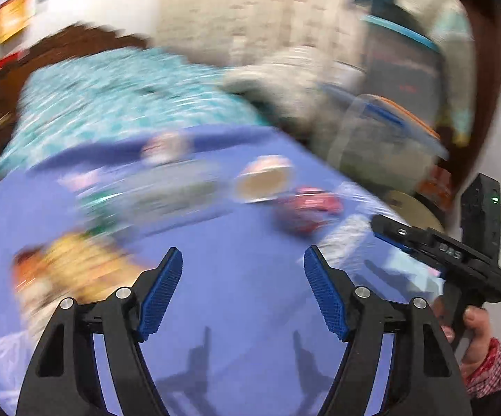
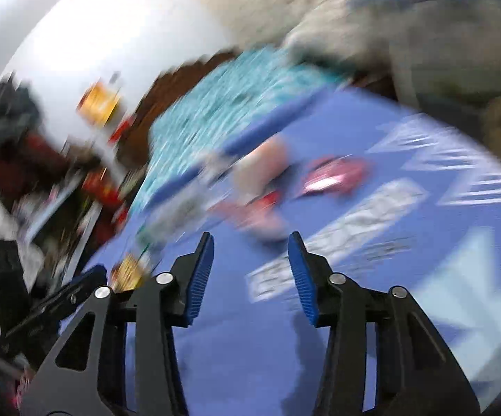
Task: Collect trash
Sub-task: 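Grasp the crumpled paper ball with red print using the right tool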
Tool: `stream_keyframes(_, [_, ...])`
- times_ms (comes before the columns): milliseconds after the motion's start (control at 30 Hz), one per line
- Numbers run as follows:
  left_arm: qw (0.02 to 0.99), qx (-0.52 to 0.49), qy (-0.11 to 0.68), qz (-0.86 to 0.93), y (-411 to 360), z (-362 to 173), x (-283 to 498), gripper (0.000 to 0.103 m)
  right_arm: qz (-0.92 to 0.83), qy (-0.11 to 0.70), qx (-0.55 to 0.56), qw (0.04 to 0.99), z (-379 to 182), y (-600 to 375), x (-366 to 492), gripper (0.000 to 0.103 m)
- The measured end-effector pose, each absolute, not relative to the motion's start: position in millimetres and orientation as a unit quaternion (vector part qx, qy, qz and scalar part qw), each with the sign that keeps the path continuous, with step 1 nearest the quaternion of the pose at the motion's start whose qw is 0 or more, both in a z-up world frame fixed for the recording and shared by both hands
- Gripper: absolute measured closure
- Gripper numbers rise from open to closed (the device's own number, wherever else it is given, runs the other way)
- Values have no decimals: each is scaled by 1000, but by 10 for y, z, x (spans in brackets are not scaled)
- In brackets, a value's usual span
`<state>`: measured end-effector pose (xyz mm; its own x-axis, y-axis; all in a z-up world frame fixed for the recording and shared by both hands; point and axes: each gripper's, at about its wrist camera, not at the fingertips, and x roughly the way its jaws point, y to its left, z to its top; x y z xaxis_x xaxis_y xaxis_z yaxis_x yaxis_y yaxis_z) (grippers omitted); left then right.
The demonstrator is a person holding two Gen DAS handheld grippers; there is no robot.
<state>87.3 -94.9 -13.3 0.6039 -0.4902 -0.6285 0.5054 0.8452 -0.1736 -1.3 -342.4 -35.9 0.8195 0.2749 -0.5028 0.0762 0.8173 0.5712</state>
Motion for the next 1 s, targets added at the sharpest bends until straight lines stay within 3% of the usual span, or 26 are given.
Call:
stream_keyframes(167, [916, -74, 351, -183, 227, -199, 1076, 35, 107, 337, 229, 907, 23, -2992, 954, 56])
stream_keyframes(233, [922, -91, 339, -163, 474, -198, 1107, 35, 95, 354, 192, 910, 218, -2872, 1563, 33])
stream_keyframes(333, [931, -105, 322, -136, 699, -217, 1149, 35, 87, 428, 147, 887, 255, -2579, 2702, 19])
stream_keyframes(500, [927, -138, 328, -117, 960, -249, 1218, 35, 52, 522, 124, 842, -151, -2270, 3866, 19])
stream_keyframes(567, [922, -134, 343, -116, 982, -278, 1248, 35, 40, 545, 96, 832, -345, -2155, 4086, 24])
stream_keyframes(600, [919, -132, 353, -119, 974, -306, 1263, 34, 34, 557, 85, 825, -426, -2088, 4134, 55])
stream_keyframes(633, [913, -129, 367, -121, 969, -334, 1292, 34, 36, 579, 80, 810, -545, -2052, 4188, 74])
stream_keyframes(900, [878, -136, 442, -127, 974, -586, 1617, 33, 179, 443, 75, 875, 271, -1685, 3155, 76])
stream_keyframes(1000, [855, -166, 472, -133, 1082, -699, 1860, 35, 243, 423, 81, 869, 299, -1466, 2507, 76])
